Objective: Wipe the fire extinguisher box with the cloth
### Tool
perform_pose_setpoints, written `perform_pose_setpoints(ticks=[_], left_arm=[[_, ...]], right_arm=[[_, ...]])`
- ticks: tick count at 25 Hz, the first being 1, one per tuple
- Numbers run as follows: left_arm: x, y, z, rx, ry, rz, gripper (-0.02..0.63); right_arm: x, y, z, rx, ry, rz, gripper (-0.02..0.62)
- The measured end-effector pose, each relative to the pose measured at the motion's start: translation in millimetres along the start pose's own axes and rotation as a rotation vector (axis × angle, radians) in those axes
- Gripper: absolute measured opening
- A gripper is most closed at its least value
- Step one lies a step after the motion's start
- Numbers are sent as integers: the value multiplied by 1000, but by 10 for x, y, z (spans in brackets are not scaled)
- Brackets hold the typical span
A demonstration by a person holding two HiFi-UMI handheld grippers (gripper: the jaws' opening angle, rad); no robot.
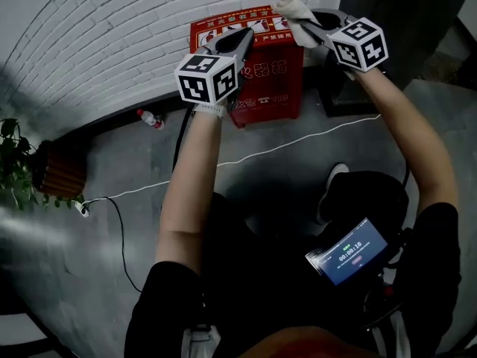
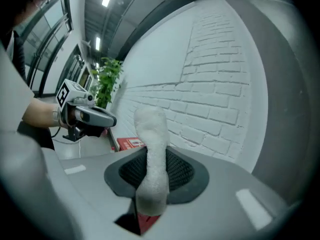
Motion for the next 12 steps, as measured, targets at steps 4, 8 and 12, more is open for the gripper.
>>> perform_pose_setpoints(ticks=[4, 8, 12], left_arm=[[-4, -321, 295, 59, -1, 15, 3], [40, -653, 364, 81, -12, 21, 3], [-39, -894, 214, 69, -13, 65, 3]], right_arm=[[-328, -8, 212, 105, 71, 52, 92], [-723, -67, 337, 172, 114, 92, 92], [-1034, -56, 366, 211, 138, 106, 92]])
Point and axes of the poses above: the fingertips, and each gripper's own axes: y forward along the fingers, x to its right, z out of its top, the point moved 4 cm from there along -y, backward along the fingers, and after that the axes turned 9 degrees about x, right-handed, at the moved point
